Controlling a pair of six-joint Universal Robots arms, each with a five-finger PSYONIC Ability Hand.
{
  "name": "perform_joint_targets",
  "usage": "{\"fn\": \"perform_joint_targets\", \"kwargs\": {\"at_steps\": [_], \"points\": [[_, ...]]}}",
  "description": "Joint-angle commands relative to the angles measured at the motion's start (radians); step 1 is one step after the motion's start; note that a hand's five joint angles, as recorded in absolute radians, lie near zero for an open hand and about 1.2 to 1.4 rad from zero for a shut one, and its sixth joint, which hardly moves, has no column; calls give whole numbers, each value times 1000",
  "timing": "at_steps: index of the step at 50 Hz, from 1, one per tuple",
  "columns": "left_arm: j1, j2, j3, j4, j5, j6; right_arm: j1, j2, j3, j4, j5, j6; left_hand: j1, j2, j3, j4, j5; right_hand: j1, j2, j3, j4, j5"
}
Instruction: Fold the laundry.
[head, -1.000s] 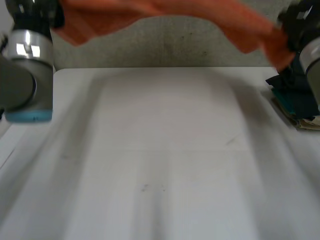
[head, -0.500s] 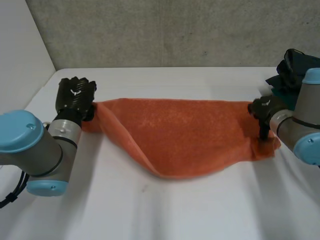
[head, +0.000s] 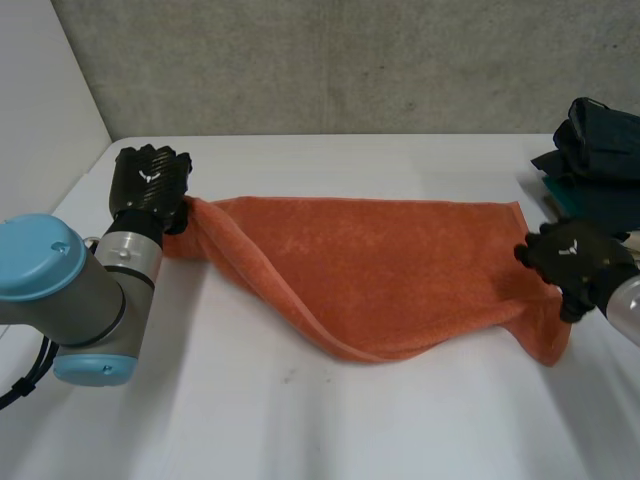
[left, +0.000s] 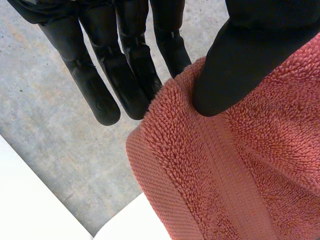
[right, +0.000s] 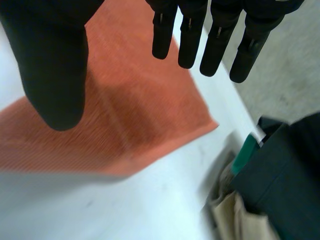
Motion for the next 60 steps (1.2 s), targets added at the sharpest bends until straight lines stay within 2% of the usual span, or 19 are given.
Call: {"fn": "perform_joint_targets", "kwargs": {"at_steps": [1, 7, 17, 21, 26, 33, 37, 38, 43, 50, 60], "points": [[-3, 6, -15, -2, 0, -2, -55, 2, 83, 5, -7, 3, 240, 194, 198, 192, 254, 273, 286, 261, 250, 239], [-12, 14, -21, -3, 0, -19, -99, -18, 122, 13, -64, 3, 240, 194, 198, 192, 254, 628, 640, 616, 605, 594], [-12, 17, -30, -3, 0, -36, -126, -75, 128, 135, -110, 0, 240, 194, 198, 192, 254, 690, 703, 678, 667, 656], [-12, 17, -32, -5, 1, -36, -133, -104, 117, 146, -110, 3, 240, 194, 198, 192, 254, 591, 603, 579, 568, 557], [-10, 20, -32, -23, 1, -38, -152, -135, 102, 180, -99, -9, 240, 194, 198, 192, 254, 596, 609, 584, 573, 562], [-10, 39, -30, -45, 1, -47, -156, -123, 105, 267, -113, -26, 240, 194, 198, 192, 254, 588, 600, 575, 565, 554], [-12, 46, -32, -46, 1, -62, -152, -98, 117, 267, -131, -66, 240, 194, 198, 192, 254, 474, 486, 461, 451, 440], [-12, 48, -32, -46, 1, -65, -153, -77, 117, 266, -137, -79, 240, 194, 198, 192, 254, 345, 358, 333, 322, 311], [-12, 49, -33, -51, 1, -71, -153, 0, 105, 229, -142, -100, 240, 194, 198, 192, 254, 171, 184, 159, 148, 137], [-9, 49, -39, -52, 1, -71, -152, 84, 85, 143, -142, -101, 240, 194, 198, 192, 254, 156, 169, 144, 133, 122], [-9, 49, -39, -52, 3, -71, -116, 127, 60, 89, -142, -86, 240, 194, 198, 192, 254, 103, 116, 91, 80, 69]]}}
